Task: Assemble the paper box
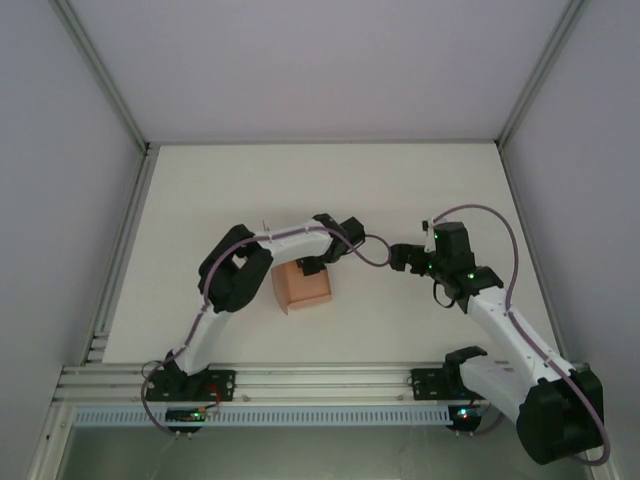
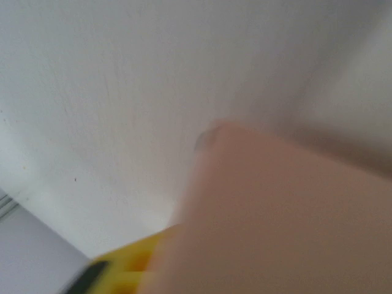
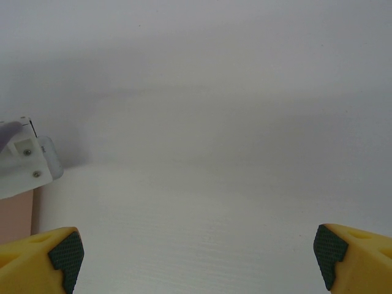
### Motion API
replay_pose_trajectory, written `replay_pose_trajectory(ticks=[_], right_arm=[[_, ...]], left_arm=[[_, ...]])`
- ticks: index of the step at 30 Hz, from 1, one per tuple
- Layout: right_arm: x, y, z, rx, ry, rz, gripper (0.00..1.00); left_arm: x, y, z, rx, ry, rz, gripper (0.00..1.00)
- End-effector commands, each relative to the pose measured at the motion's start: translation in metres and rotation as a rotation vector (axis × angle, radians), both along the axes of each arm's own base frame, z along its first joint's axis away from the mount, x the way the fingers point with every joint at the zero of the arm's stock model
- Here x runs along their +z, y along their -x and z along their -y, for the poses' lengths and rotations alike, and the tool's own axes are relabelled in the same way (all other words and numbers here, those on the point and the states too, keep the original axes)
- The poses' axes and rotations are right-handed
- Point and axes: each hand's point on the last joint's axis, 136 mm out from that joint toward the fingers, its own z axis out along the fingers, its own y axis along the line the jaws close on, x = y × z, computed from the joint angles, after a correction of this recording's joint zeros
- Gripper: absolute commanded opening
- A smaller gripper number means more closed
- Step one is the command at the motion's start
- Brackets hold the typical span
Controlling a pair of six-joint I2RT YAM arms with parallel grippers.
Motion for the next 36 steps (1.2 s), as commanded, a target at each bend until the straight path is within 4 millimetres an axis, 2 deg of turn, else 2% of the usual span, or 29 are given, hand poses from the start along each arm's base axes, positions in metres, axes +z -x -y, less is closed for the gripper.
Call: replay_pose_trajectory(ticks=[1, 6, 7, 15, 18, 21, 24, 25, 27, 31, 33, 36], right_arm=[[0.008, 0.0, -0.008, 0.035, -0.042, 0.024, 0.99], [0.009, -0.001, -0.008, 0.038, -0.041, 0.033, 0.99], [0.01, -0.001, -0.008, 0.042, -0.039, 0.038, 0.99], [0.024, -0.012, -0.007, 0.046, -0.01, 0.118, 0.99], [0.026, -0.012, -0.011, 0.068, -0.023, 0.125, 0.99], [0.026, -0.012, -0.015, 0.088, -0.033, 0.115, 0.99], [0.024, -0.013, -0.022, 0.13, -0.035, 0.118, 0.99], [0.024, -0.014, -0.028, 0.163, -0.049, 0.128, 0.99], [0.028, -0.016, -0.045, 0.265, -0.069, 0.162, 0.99], [0.027, -0.021, -0.091, 0.505, -0.058, 0.155, 0.99], [0.02, -0.025, -0.117, 0.626, -0.009, 0.138, 0.99], [0.007, -0.035, -0.154, 0.808, 0.108, 0.12, 0.96]], left_arm=[[0.005, -0.001, 0.024, -0.049, 0.145, -0.018, 0.5], [0.037, 0.006, 0.027, -0.084, 0.197, -0.021, 0.86], [0.044, 0.006, 0.028, -0.089, 0.203, -0.008, 0.99], [0.092, 0.014, 0.037, -0.147, 0.353, 0.031, 1.0], [0.094, 0.011, 0.037, -0.147, 0.41, 0.037, 0.99], [0.083, 0.008, 0.029, -0.121, 0.43, -0.054, 1.0], [0.085, -0.009, 0.025, -0.064, 0.45, -0.047, 1.0], [0.093, -0.012, 0.027, -0.043, 0.498, -0.045, 0.99], [0.121, -0.018, 0.035, -0.007, 0.656, -0.014, 1.0], [0.198, -0.014, 0.041, 0.028, 0.994, 0.108, 0.99], [0.227, -0.012, 0.027, 0.082, 1.107, 0.214, 1.0], [0.241, -0.015, -0.018, 0.259, 1.178, 0.361, 1.0]])
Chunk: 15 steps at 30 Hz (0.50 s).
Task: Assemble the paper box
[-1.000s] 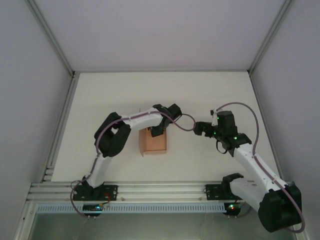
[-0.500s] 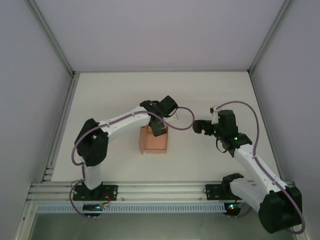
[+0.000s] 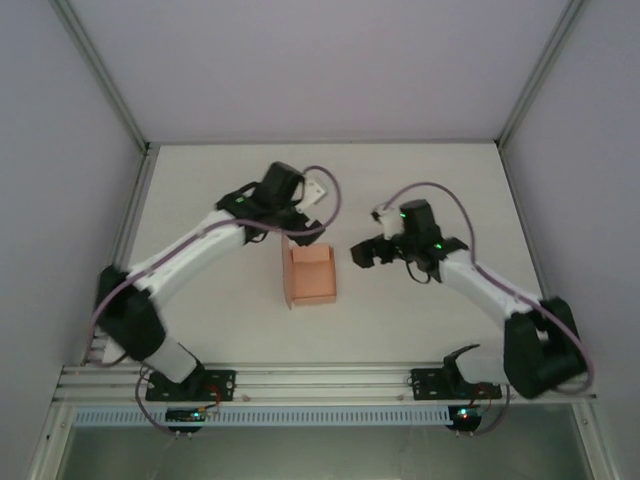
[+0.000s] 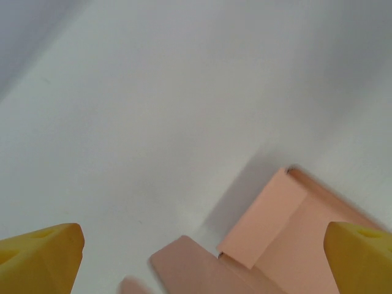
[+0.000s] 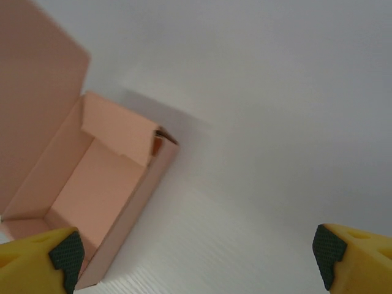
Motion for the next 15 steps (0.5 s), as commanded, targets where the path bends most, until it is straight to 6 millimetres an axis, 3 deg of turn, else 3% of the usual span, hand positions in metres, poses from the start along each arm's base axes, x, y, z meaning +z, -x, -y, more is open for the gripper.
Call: replay_pose_trajectory(ticks=[1, 5, 8, 11, 15], right_arm=[[0.0, -0.005, -0.045, 0.304, 0.111, 0.089, 0.94], [-0.022, -0.006, -0.077, 0.641, 0.22, 0.104, 0.88], [-0.041, -0.009, -0.096, 0.801, 0.272, 0.071, 0.76], [-0.057, -0.011, -0.107, 0.883, 0.304, -0.006, 0.69], [-0.071, -0.016, -0.113, 0.927, 0.321, -0.051, 0.65]], left_arm=[[0.028, -0.007, -0.037, 0.225, 0.215, 0.036, 1.0], [-0.011, 0.002, -0.106, 0.476, 0.326, -0.083, 1.0], [-0.05, 0.016, -0.145, 0.619, 0.357, -0.152, 1.0], [-0.073, 0.03, -0.169, 0.716, 0.399, -0.189, 1.0], [-0.08, 0.037, -0.184, 0.757, 0.456, -0.157, 0.99]])
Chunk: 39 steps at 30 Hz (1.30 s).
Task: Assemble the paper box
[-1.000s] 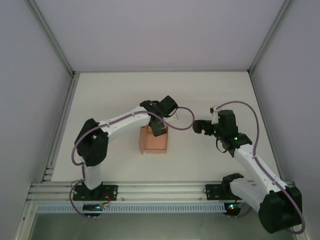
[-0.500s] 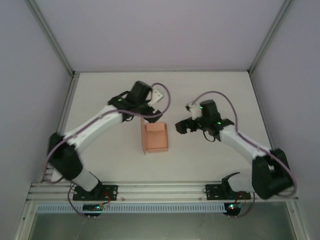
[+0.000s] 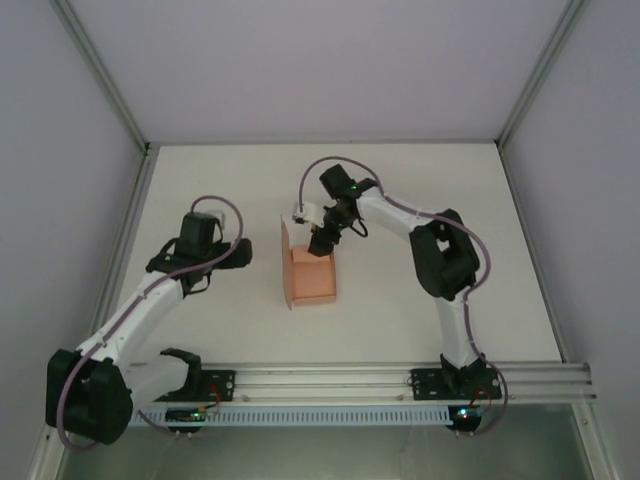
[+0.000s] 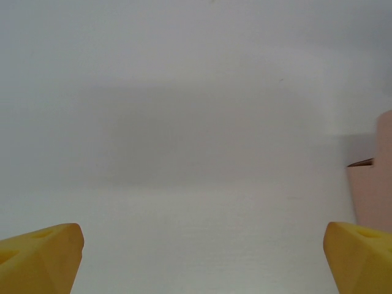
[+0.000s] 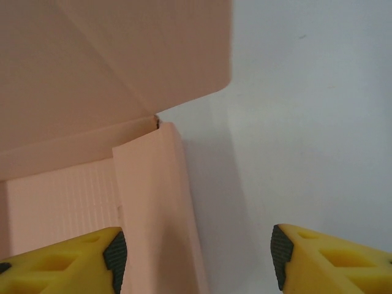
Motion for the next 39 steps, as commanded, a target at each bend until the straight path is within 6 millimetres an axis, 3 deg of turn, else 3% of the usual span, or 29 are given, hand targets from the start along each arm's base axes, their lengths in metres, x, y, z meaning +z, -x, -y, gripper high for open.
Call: replay_pose_trajectory(ticks=[1, 5, 7, 8, 19, 25, 33, 39], right_arm=[[-0.009, 0.023, 0.007, 0.108, 0.064, -0.083, 0.64], [-0.017, 0.018, 0.001, 0.099, 0.109, -0.072, 0.53], [-0.023, 0.017, -0.001, 0.1, 0.129, -0.057, 0.36], [-0.026, 0.016, -0.002, 0.098, 0.139, -0.049, 0.34], [-0.048, 0.011, 0.003, 0.086, 0.27, -0.019, 0.31], [-0.053, 0.0, 0.002, 0.039, 0.31, 0.061, 0.13], [-0.088, -0.013, 0.037, -0.199, 0.561, 0.218, 0.04], [-0.112, -0.005, 0.064, -0.248, 0.751, 0.298, 0.0]], left_arm=[[0.029, -0.007, 0.002, 0.044, 0.113, 0.127, 0.99], [0.03, -0.009, 0.002, 0.036, 0.121, 0.144, 1.0], [0.03, -0.01, 0.001, 0.034, 0.116, 0.142, 0.99], [0.03, -0.01, 0.001, 0.033, 0.113, 0.139, 1.0], [0.028, -0.01, 0.0, 0.032, 0.103, 0.129, 0.99], [0.028, -0.01, 0.0, 0.033, 0.104, 0.126, 1.0], [0.027, -0.008, -0.005, 0.056, 0.089, 0.123, 0.99], [0.027, -0.008, -0.008, 0.067, 0.075, 0.124, 0.99]])
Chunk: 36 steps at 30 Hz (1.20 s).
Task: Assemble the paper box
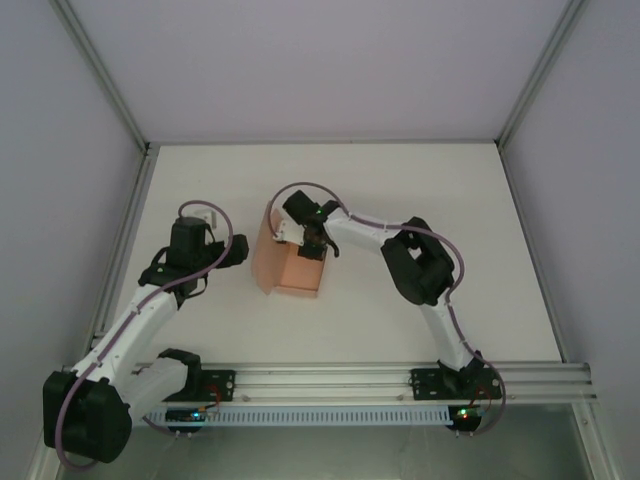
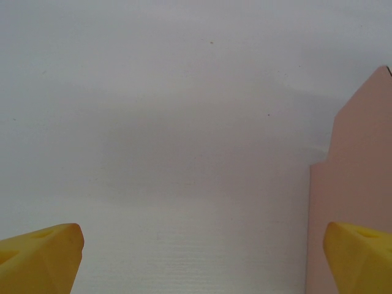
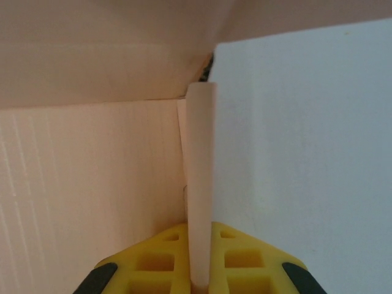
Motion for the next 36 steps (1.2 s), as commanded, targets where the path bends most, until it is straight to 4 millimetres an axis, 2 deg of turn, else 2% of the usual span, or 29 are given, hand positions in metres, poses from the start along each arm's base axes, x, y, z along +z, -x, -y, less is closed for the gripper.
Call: replay_pose_trajectory(ticks=[1, 3, 6, 9, 13, 16, 18, 20, 21, 23, 24, 26, 29, 31, 34, 35, 36], right_arm=[[-0.069, 0.01, 0.076, -0.135, 0.361, -0.017, 0.01], [-0.073, 0.014, 0.083, -0.162, 0.384, -0.034, 0.02], [-0.066, 0.021, 0.079, -0.227, 0.28, -0.076, 0.05], [-0.042, 0.018, 0.078, -0.37, 0.123, -0.055, 0.07], [-0.007, 0.015, 0.096, -0.758, -0.047, 0.002, 0.07], [-0.006, 0.044, 0.115, -1.002, -0.078, -0.082, 0.11], [-0.014, 0.065, 0.115, -1.063, -0.094, -0.149, 0.13], [-0.021, 0.078, 0.115, -1.071, -0.096, -0.187, 0.17], [-0.022, 0.079, 0.116, -1.073, -0.092, -0.184, 0.2], [-0.018, 0.075, 0.121, -1.072, -0.073, -0.16, 0.2], [-0.014, 0.07, 0.123, -1.079, -0.072, -0.135, 0.15], [-0.009, 0.064, 0.122, -1.071, -0.078, -0.129, 0.11], [-0.009, 0.059, 0.123, -1.071, -0.069, -0.122, 0.0], [-0.01, 0.054, 0.129, -1.094, -0.062, -0.074, 0.0], [-0.009, 0.047, 0.117, -1.062, -0.204, -0.106, 0.0], [0.003, 0.038, 0.108, -1.04, -0.291, -0.107, 0.0], [0.007, 0.04, 0.103, -1.011, -0.344, -0.122, 0.0]], left_arm=[[0.008, -0.002, -0.005, 0.031, -0.002, 0.015, 1.0], [0.008, -0.001, -0.007, 0.037, -0.004, 0.016, 0.99], [0.008, 0.0, -0.008, 0.041, -0.003, 0.019, 0.99], [0.009, 0.0, -0.007, 0.04, 0.003, 0.019, 0.99], [0.011, 0.0, -0.004, 0.036, 0.026, 0.028, 1.0], [0.011, -0.001, -0.002, 0.031, 0.038, 0.035, 0.99], [0.011, -0.001, -0.001, 0.023, 0.042, 0.038, 1.0], [0.01, -0.002, 0.0, 0.016, 0.036, 0.038, 1.0], [0.011, -0.002, 0.0, 0.015, 0.036, 0.038, 1.0], [0.011, -0.002, 0.001, 0.008, 0.036, 0.039, 1.0], [0.012, -0.003, 0.002, 0.007, 0.038, 0.04, 1.0], [0.012, -0.003, 0.002, 0.006, 0.041, 0.039, 1.0], [0.009, -0.002, 0.002, 0.011, 0.046, 0.035, 1.0], [0.007, -0.001, 0.001, 0.014, 0.046, 0.031, 1.0], [-0.002, -0.002, 0.004, 0.015, 0.065, 0.022, 1.0], [-0.005, -0.003, 0.005, 0.011, 0.072, 0.015, 1.0], [-0.008, -0.005, 0.007, 0.011, 0.078, 0.008, 0.99]])
